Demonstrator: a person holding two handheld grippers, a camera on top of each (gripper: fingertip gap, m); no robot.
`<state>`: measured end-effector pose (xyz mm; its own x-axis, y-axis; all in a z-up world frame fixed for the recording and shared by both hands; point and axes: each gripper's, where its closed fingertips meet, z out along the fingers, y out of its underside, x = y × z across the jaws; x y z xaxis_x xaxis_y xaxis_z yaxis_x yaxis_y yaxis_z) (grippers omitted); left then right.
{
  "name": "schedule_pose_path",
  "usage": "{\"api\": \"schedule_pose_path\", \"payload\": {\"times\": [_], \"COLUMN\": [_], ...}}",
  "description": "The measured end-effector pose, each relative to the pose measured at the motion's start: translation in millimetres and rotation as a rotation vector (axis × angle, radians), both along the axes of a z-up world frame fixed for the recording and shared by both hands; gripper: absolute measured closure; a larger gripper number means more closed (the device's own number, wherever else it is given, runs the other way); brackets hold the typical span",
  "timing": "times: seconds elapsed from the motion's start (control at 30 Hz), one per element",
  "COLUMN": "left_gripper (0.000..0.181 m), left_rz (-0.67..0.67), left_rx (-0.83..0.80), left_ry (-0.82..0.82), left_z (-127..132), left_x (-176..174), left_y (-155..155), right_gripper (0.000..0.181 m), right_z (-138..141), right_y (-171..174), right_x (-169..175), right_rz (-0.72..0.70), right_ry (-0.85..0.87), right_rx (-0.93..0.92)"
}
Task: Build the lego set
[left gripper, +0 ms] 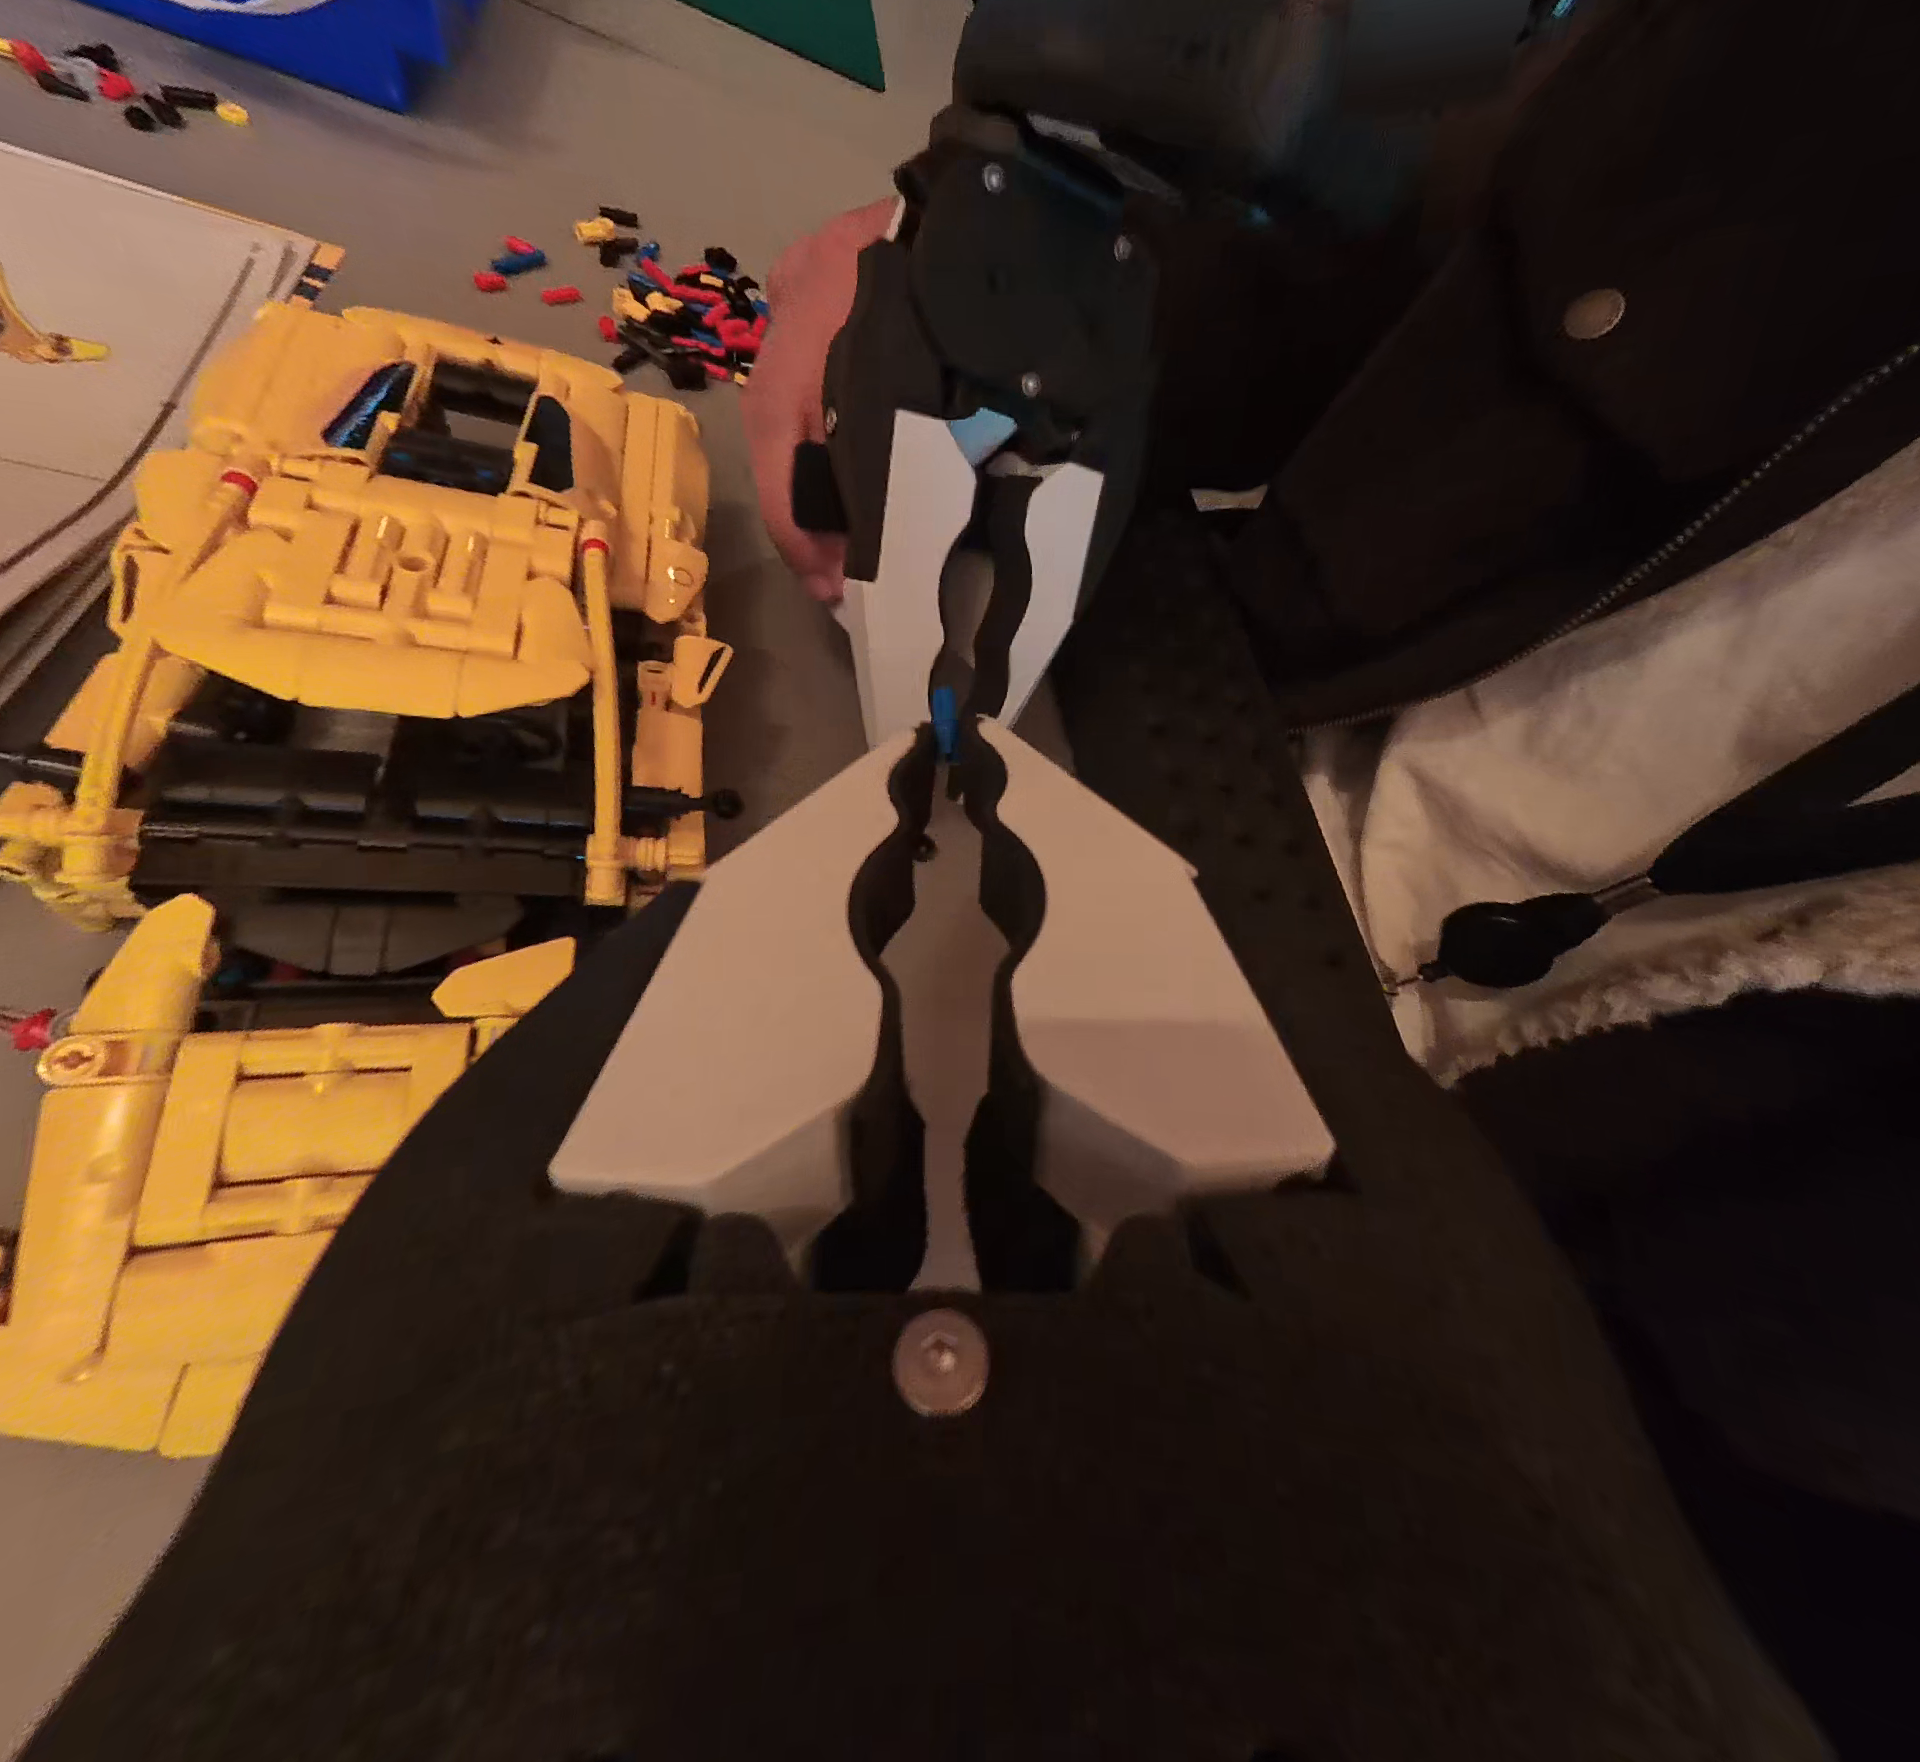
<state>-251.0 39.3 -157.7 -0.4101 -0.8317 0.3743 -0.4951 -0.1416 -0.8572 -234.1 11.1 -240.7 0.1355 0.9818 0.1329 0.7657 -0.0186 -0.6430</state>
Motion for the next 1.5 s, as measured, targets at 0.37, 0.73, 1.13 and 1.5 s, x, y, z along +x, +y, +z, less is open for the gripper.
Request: {"api": "schedule_pose_path", "payload": {"times": [0.37, 0.73, 1.13, 1.5], "left_gripper": [0.177, 0.177, 0.177, 0.178], "left_rz": [0.005, 0.115, 0.131, 0.171], "left_rx": [-0.016, -0.125, -0.168, -0.24], "left_ry": [-0.039, -0.178, -0.209, -0.221], "left_z": [6, 22, 25, 26], "left_x": [-1, 11, 17, 28], "left_y": [3, 21, 21, 25], "right_gripper": [0.174, 0.176, 0.176, 0.175], "right_z": [-18, 106, 108, 109], "right_y": [1, 52, 56, 60], "right_x": [0, 20, 1, 10], "right_rz": [0.109, -0.386, -0.399, -0.428], "right_ry": [-0.144, 0.787, 0.937, 1.019], "right_rx": [-0.109, -0.233, -0.362, -0.441]}}
